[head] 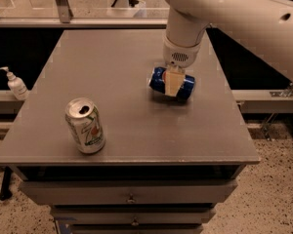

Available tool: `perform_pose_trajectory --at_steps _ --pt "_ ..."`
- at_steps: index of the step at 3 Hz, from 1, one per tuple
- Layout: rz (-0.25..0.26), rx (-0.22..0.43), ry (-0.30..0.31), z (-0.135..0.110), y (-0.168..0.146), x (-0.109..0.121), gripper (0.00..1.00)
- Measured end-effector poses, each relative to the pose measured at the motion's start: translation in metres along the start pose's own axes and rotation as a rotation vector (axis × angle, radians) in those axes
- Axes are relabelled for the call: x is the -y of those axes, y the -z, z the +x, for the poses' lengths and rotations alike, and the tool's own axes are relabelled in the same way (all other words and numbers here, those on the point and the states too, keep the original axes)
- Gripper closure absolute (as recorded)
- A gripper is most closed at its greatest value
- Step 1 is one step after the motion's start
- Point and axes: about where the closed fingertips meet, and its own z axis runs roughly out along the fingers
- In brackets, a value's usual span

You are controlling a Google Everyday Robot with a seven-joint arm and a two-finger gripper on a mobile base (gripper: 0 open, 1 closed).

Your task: Knock pepsi can over

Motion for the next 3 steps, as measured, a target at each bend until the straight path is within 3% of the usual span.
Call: perform_pose_trajectory --at_steps 1,2,3 --pt "-0.013 0.017 0.005 0.0008 -0.0018 -0.0055 0.12" --pt "-0.017 0.026 0.009 0.0016 -0.0017 -0.0084 0.0" --pt "-0.016 0.051 0.004 0.0026 0.0019 -0.0099 0.0"
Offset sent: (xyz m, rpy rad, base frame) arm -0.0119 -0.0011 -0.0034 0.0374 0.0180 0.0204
